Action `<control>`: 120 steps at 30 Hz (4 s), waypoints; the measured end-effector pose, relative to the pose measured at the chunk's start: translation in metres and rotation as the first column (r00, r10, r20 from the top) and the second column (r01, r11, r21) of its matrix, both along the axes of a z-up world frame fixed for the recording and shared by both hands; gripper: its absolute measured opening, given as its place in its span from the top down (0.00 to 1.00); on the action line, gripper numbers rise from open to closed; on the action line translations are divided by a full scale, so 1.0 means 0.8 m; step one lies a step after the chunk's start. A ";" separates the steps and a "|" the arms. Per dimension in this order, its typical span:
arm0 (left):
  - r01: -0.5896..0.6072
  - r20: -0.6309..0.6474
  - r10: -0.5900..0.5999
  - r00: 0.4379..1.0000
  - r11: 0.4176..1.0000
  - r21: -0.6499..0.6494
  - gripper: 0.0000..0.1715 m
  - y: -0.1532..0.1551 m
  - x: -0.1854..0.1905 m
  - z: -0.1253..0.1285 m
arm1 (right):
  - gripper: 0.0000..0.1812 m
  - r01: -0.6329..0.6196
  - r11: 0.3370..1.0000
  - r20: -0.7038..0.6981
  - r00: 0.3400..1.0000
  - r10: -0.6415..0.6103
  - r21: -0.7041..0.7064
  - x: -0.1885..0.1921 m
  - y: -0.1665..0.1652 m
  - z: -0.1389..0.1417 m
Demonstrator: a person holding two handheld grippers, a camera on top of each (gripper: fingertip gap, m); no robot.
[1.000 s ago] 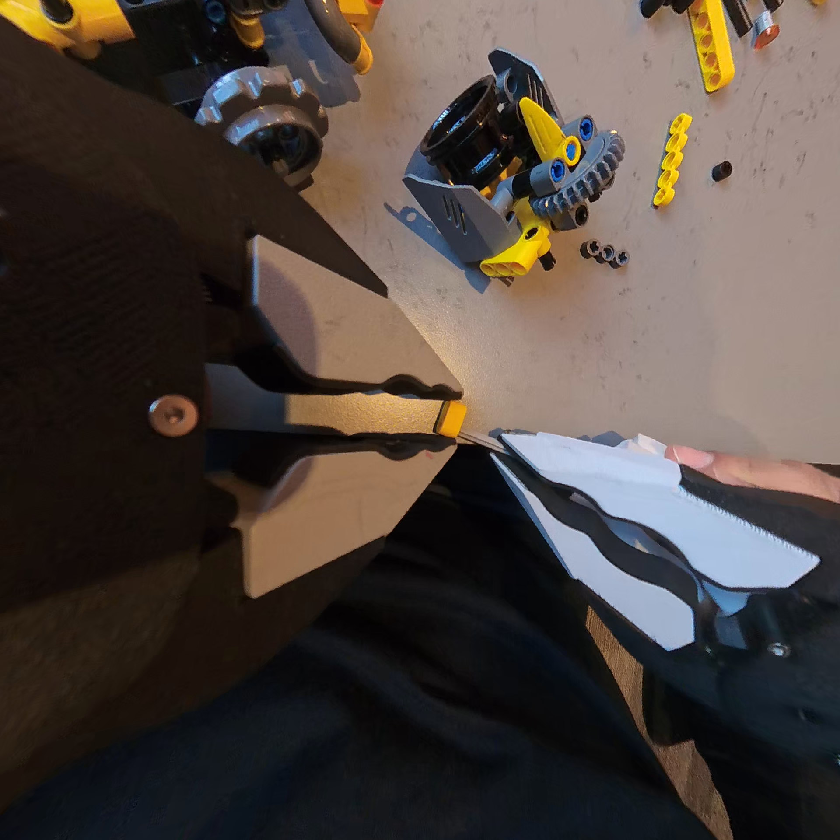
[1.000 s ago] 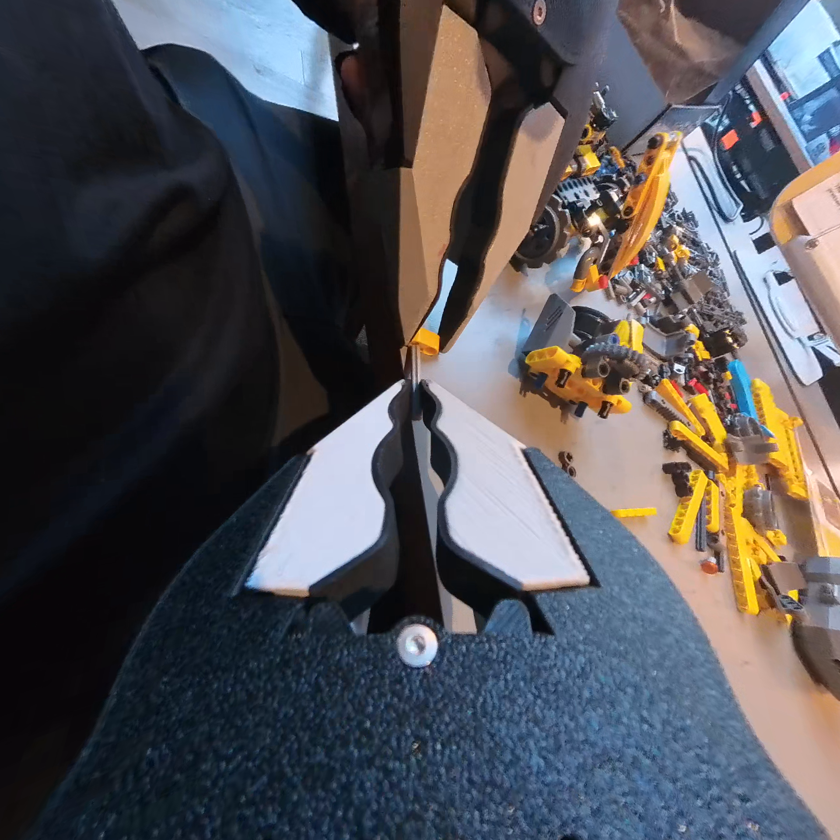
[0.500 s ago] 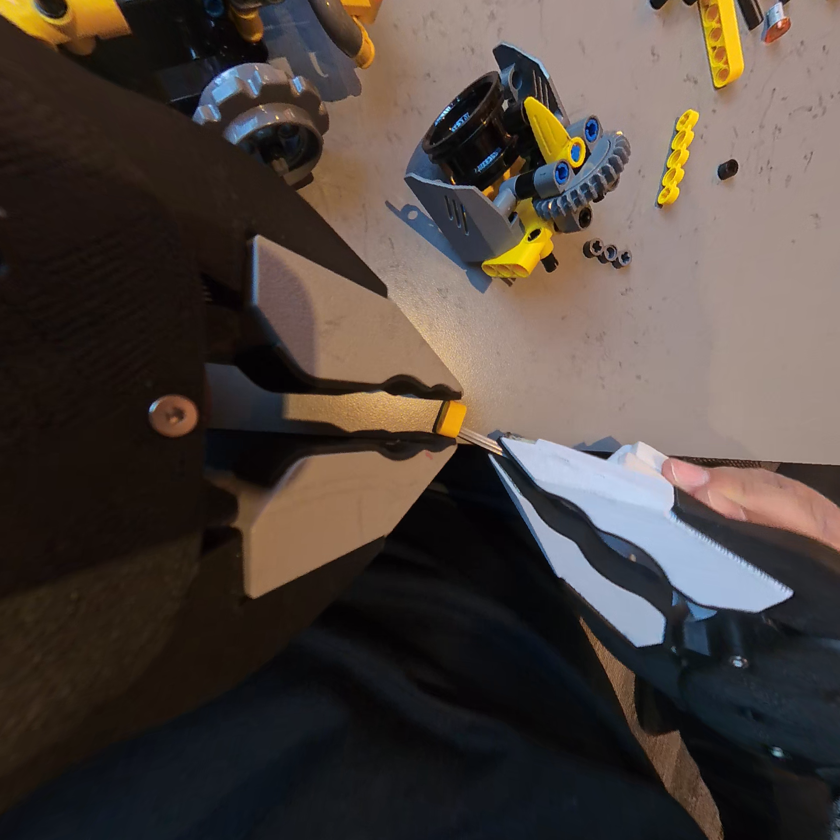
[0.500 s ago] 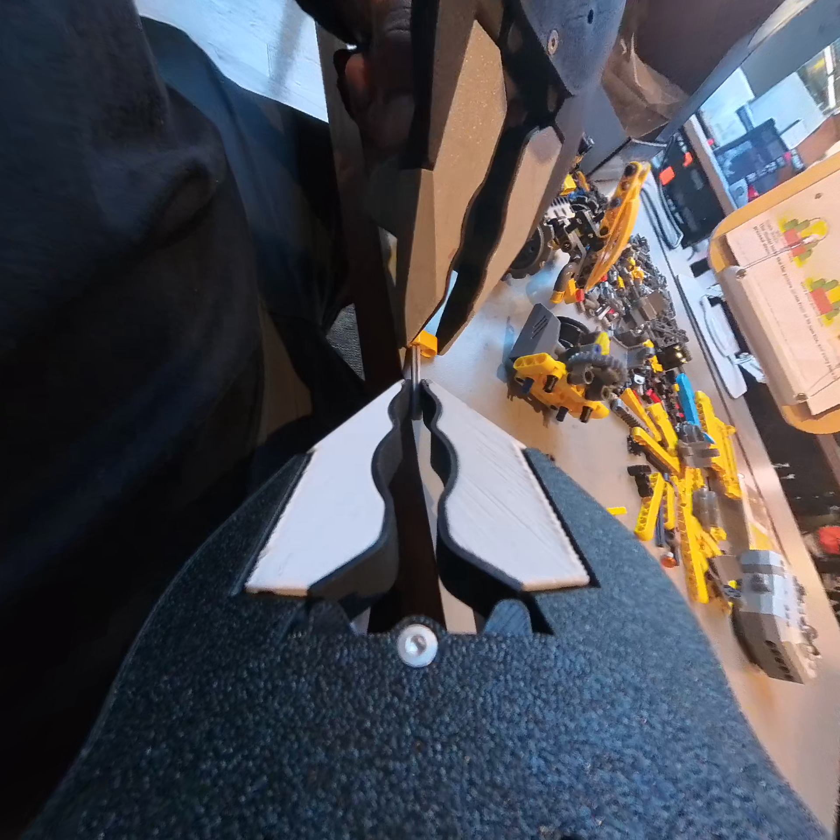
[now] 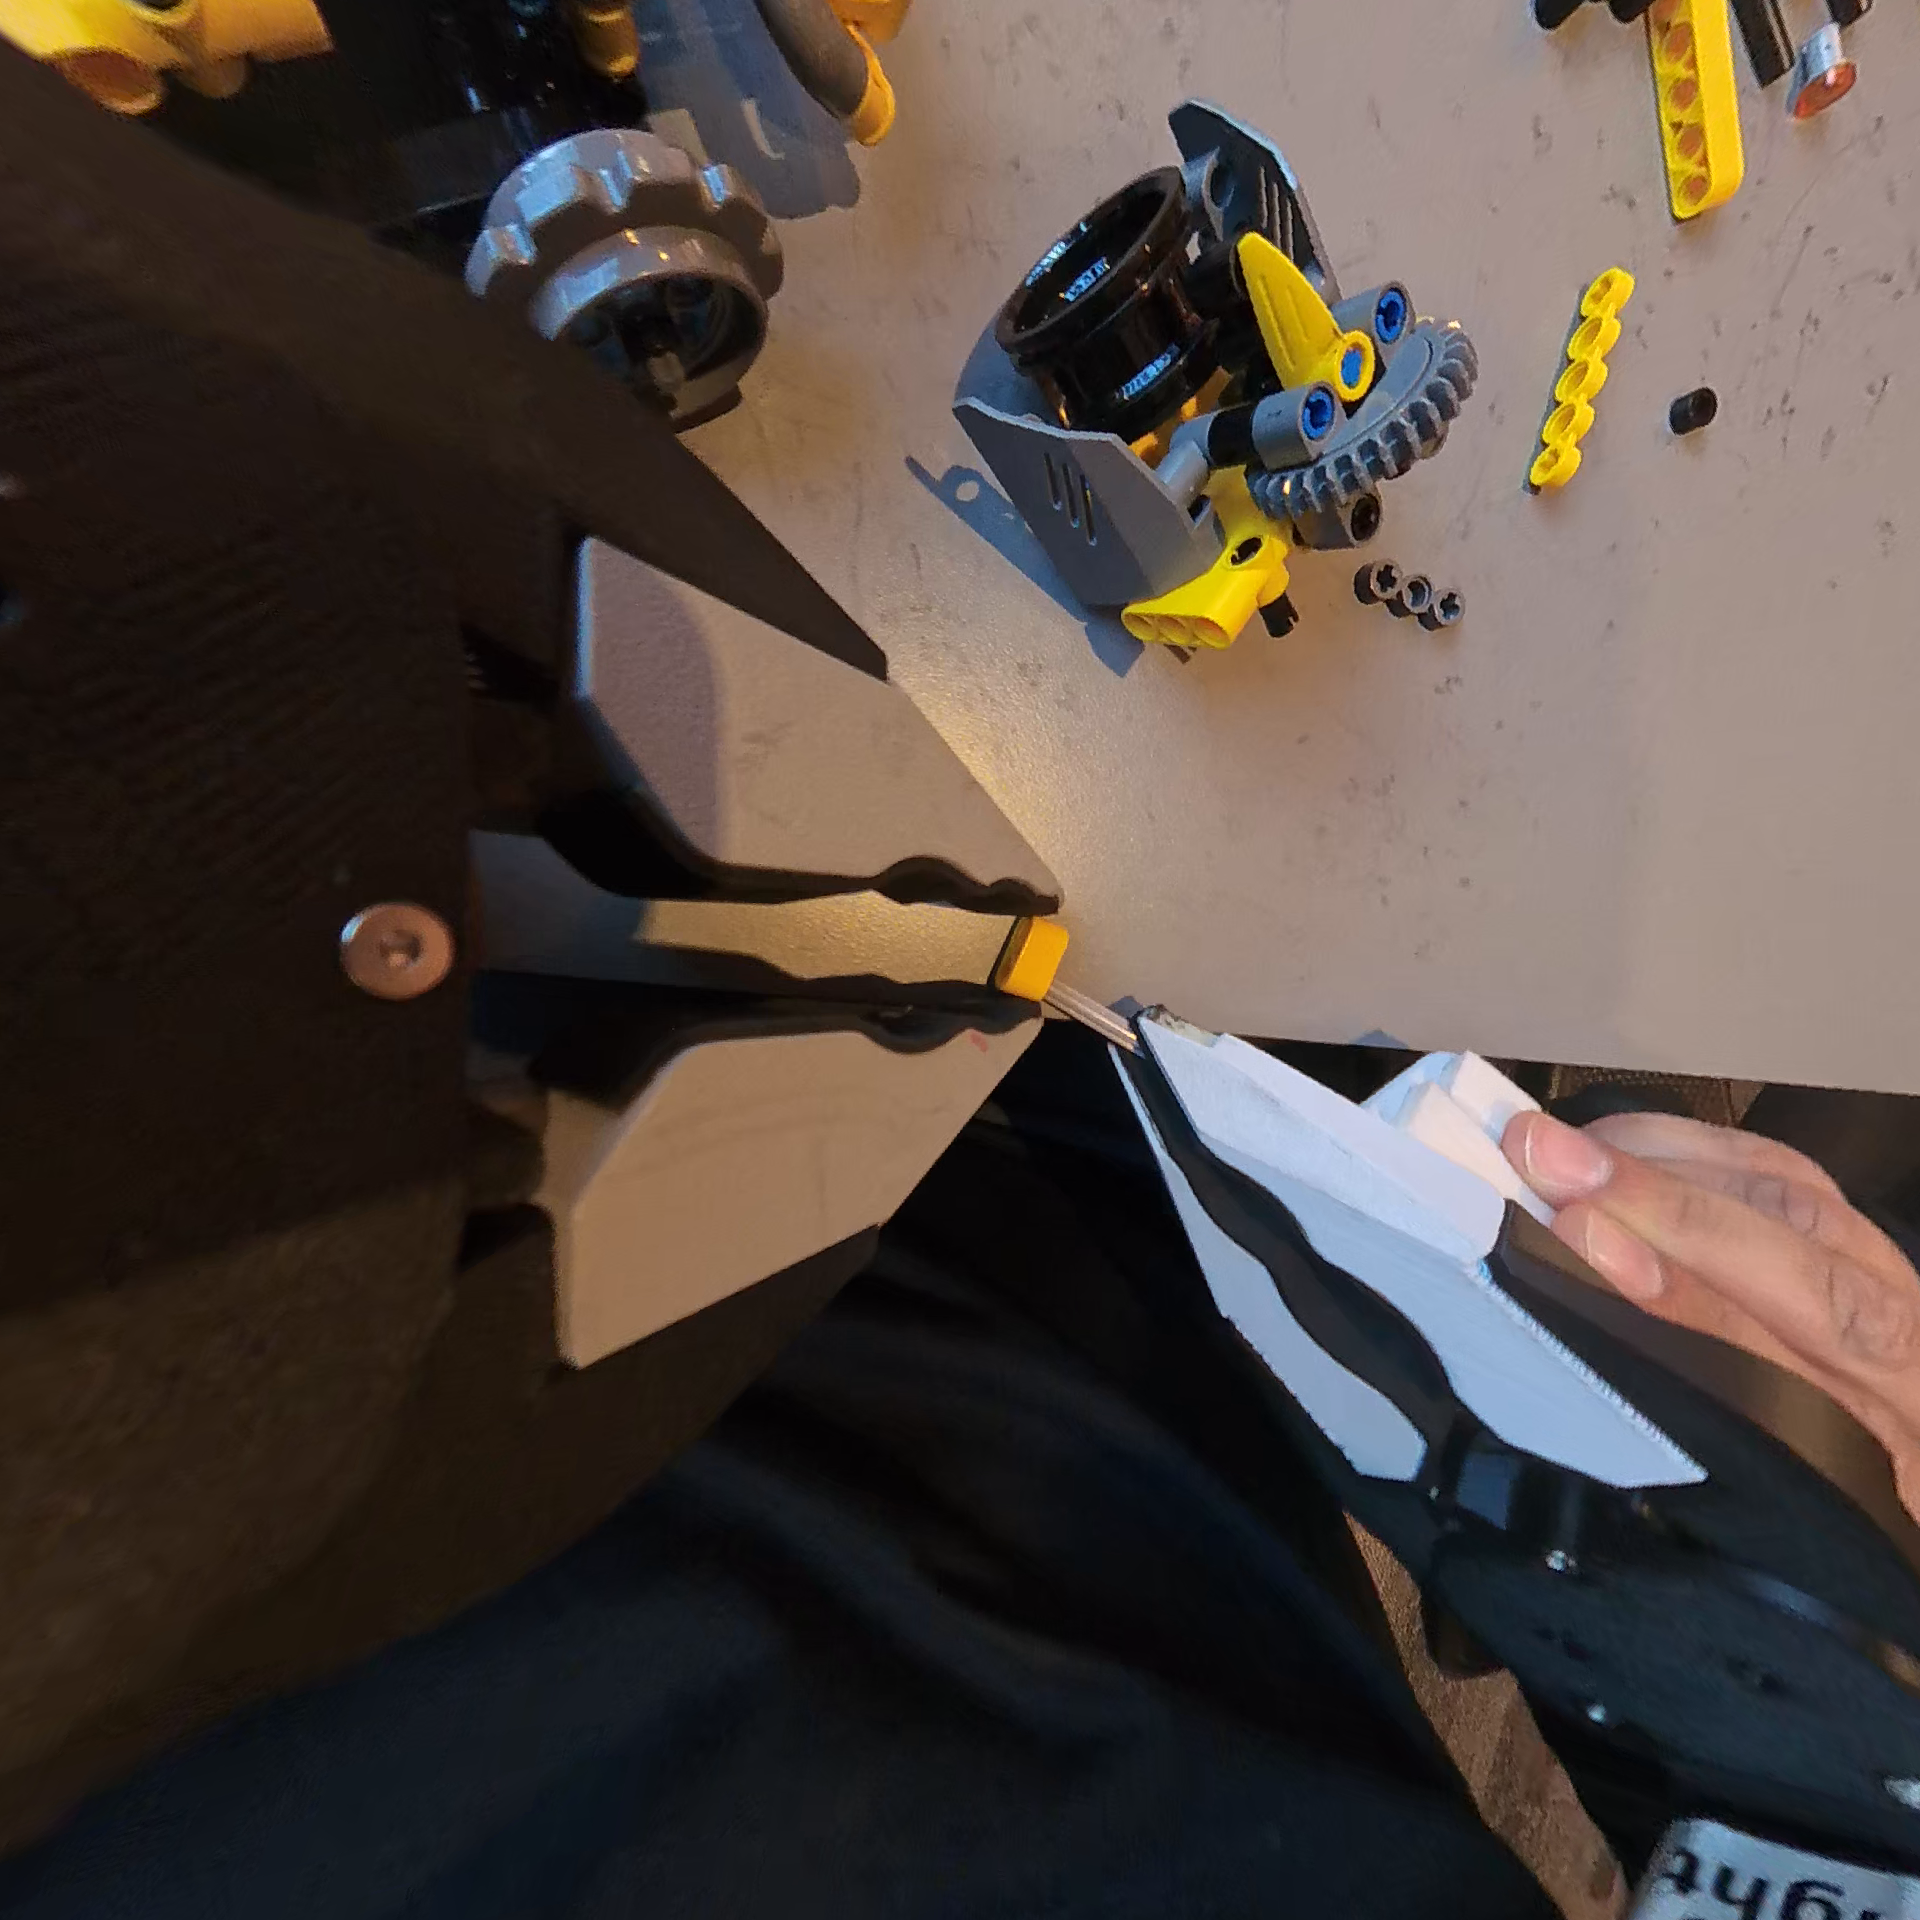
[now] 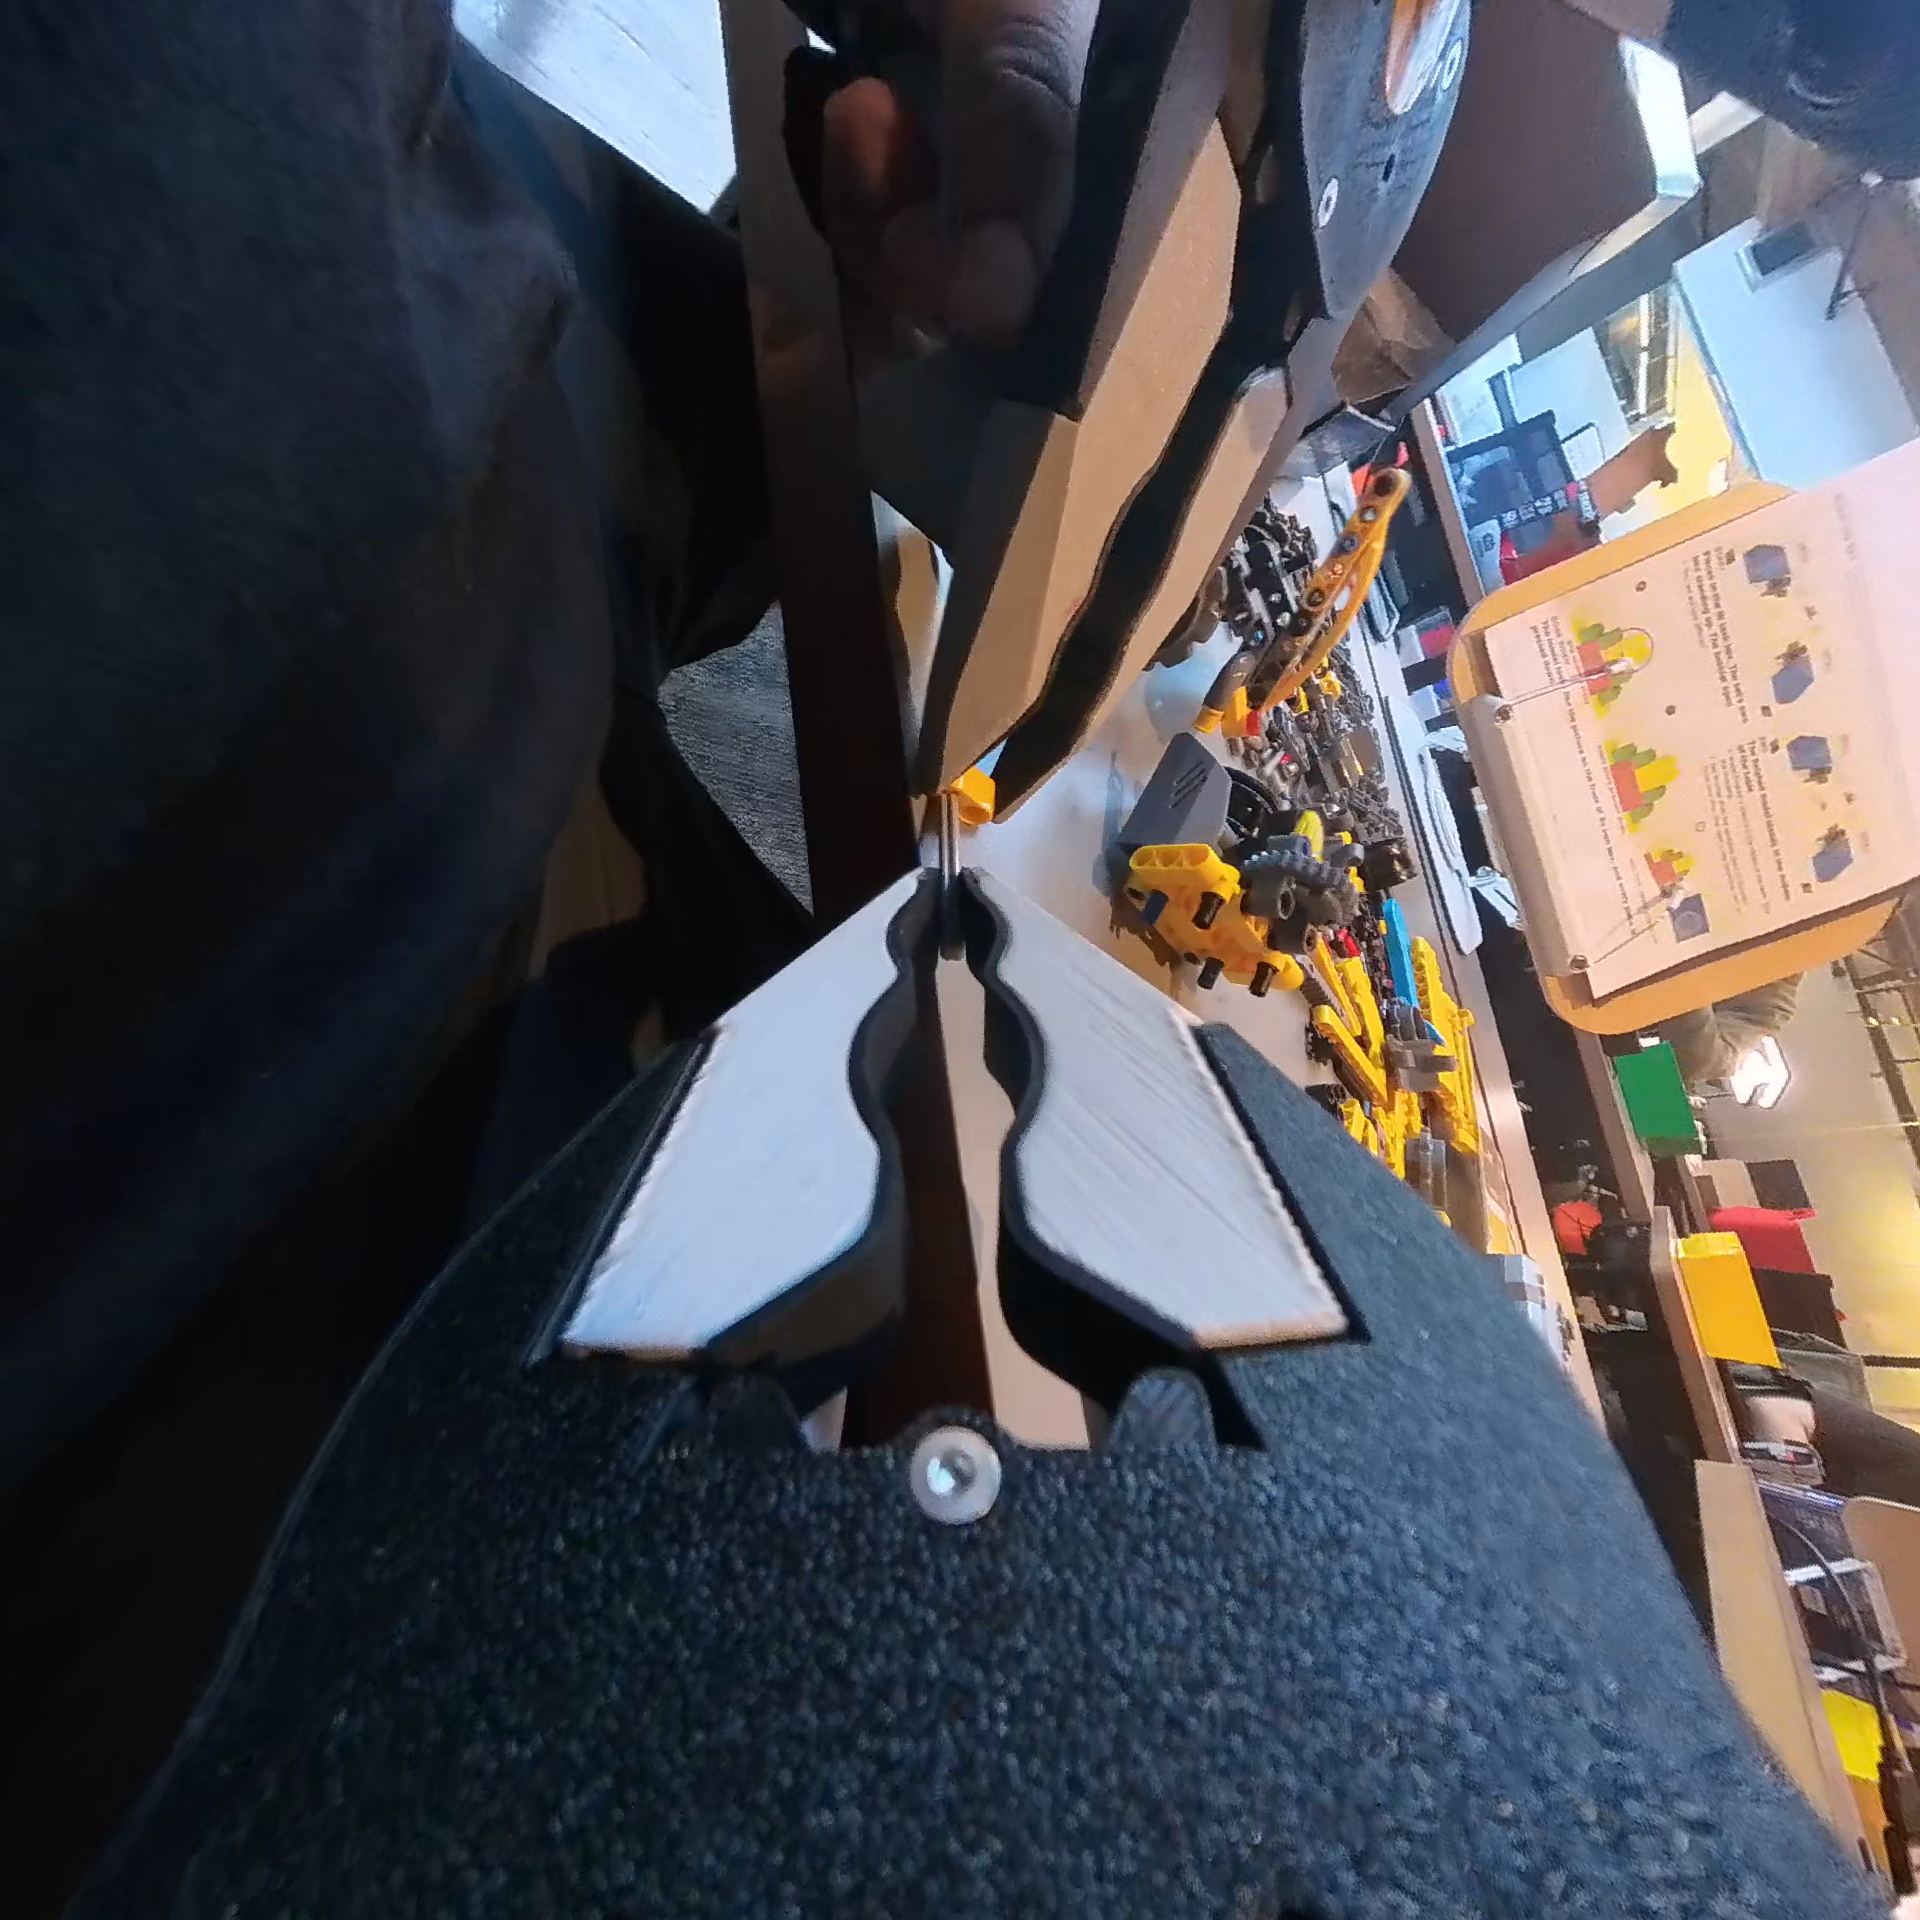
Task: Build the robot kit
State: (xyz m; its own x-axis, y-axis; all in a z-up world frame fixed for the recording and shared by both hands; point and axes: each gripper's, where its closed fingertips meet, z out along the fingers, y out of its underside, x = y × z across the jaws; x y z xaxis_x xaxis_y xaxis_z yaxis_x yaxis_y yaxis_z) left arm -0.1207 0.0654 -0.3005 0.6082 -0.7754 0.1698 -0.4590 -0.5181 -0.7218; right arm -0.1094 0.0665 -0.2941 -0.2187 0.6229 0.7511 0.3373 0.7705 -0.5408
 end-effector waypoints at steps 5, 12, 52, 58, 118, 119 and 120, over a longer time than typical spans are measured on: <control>-0.041 0.031 0.041 0.999 0.999 -0.017 0.92 0.001 0.000 0.002 | 0.99 -0.007 0.998 -0.010 1.000 0.006 -0.057 0.000 0.001 0.000; -0.084 0.033 0.085 0.996 0.996 -0.009 0.92 0.006 -0.004 0.003 | 0.98 -0.006 0.991 -0.013 1.000 0.004 -0.137 -0.001 0.006 0.001; -0.395 0.033 0.404 0.914 0.905 -0.159 0.87 0.009 0.003 0.006 | 0.98 0.062 0.877 0.030 0.998 -0.054 -0.476 0.002 0.025 0.005; -0.434 -0.005 0.437 0.899 0.892 -0.128 0.96 0.011 -0.007 0.002 | 0.98 0.091 0.885 0.040 0.996 -0.081 -0.457 0.005 0.034 0.007; -0.232 0.058 0.242 0.968 0.962 -0.147 0.95 0.020 0.008 0.003 | 0.96 0.039 0.840 0.346 0.921 0.180 -0.541 -0.014 0.023 -0.005; -0.236 0.073 0.250 0.965 0.958 -0.162 0.93 0.021 0.010 0.004 | 0.96 0.045 0.839 0.343 0.924 0.172 -0.542 -0.014 0.024 -0.004; -0.237 0.084 0.253 0.964 0.956 -0.171 0.92 0.021 0.011 0.004 | 0.95 0.050 0.838 0.342 0.925 0.166 -0.544 -0.013 0.026 -0.004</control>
